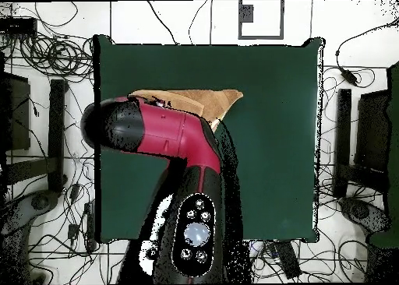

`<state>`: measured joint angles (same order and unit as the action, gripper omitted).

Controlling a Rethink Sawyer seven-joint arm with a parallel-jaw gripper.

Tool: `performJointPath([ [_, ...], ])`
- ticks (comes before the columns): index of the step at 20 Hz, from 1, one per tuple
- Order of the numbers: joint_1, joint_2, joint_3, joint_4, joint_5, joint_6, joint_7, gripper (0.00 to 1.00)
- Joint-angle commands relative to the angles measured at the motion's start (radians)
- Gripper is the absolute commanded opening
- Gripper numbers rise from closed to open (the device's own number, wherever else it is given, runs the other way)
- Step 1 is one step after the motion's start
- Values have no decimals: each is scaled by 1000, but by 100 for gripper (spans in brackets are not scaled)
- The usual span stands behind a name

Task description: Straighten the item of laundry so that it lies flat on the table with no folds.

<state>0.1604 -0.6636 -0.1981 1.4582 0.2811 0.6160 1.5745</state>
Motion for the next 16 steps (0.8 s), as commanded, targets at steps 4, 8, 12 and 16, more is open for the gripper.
performJointPath([
  [4, -47, 68, 126, 99, 27, -69, 183, 100],
  [8, -59, 73, 142, 113, 24, -106, 179, 100],
  [12, -64, 76, 148, 119, 22, -119, 181, 100],
  [16, -71, 83, 157, 119, 20, -134, 176, 100],
])
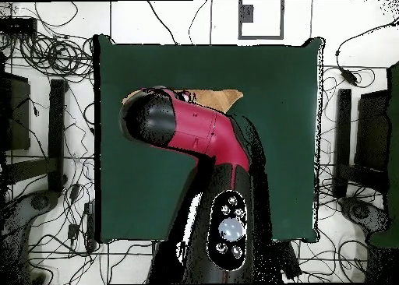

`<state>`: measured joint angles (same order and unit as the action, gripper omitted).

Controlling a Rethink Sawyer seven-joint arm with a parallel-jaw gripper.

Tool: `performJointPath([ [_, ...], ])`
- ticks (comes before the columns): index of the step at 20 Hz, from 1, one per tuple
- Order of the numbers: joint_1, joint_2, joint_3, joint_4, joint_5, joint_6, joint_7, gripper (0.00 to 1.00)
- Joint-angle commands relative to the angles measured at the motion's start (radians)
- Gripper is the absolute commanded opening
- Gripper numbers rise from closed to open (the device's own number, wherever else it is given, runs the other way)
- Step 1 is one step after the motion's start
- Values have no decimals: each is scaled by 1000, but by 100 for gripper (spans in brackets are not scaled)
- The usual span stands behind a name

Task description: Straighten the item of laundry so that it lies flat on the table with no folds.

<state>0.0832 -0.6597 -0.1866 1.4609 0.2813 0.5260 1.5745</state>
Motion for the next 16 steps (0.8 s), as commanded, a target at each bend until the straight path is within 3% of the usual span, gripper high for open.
performJointPath([
  [1, 4, 80, 150, 119, 20, -49, 175, 100],
  [12, 11, 96, 147, 109, 19, -64, 189, 100],
  [16, 34, 123, 104, 30, 5, 6, 198, 100],
])
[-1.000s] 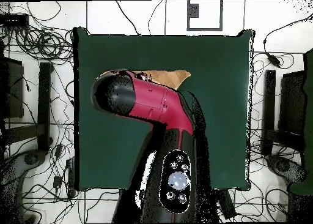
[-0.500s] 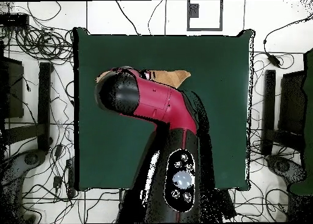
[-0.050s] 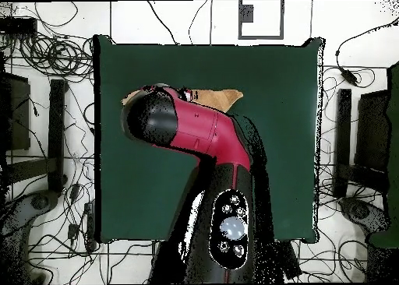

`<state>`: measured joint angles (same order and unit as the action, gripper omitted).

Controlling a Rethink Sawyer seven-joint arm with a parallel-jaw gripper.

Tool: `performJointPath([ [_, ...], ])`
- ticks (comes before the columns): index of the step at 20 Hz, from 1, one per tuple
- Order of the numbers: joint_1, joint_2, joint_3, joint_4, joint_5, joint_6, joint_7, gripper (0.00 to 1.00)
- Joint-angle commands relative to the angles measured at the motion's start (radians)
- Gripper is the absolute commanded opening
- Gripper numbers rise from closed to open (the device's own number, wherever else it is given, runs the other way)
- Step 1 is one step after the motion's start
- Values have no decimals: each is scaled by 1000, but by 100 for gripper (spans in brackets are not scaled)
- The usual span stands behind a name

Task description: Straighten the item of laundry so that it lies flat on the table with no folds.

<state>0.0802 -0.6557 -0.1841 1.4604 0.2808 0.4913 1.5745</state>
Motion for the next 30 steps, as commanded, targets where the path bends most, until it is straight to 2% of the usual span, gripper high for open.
performJointPath([
  [1, 41, 129, 91, 3, 2, 64, 199, 100],
  [7, 45, 194, 52, -147, -22, 140, 184, 100],
  [14, 19, 245, 77, -191, -26, 85, 149, 100],
  [30, -92, 273, 215, -92, -60, -96, 67, 100],
])
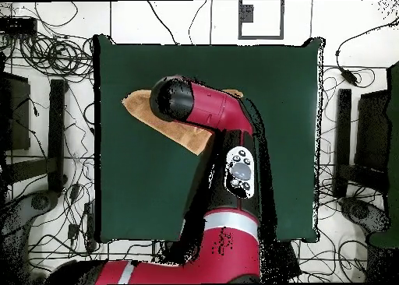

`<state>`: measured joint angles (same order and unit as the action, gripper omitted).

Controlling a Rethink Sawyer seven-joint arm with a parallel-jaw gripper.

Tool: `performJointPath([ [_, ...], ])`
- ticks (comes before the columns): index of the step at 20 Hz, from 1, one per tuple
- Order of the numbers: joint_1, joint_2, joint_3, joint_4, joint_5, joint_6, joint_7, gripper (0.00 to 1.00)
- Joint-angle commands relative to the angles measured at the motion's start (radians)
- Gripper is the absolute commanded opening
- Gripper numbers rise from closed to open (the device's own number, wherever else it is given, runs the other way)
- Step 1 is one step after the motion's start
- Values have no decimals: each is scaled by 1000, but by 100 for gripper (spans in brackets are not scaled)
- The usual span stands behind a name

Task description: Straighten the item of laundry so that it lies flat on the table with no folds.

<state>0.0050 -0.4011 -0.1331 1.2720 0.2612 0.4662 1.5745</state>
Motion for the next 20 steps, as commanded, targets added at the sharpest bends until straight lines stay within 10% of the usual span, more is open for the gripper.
performJointPath([
  [1, -24, 17, 171, 106, -45, -79, 66, 100],
  [20, -84, 3, 231, 160, -125, -95, 57, 100],
])
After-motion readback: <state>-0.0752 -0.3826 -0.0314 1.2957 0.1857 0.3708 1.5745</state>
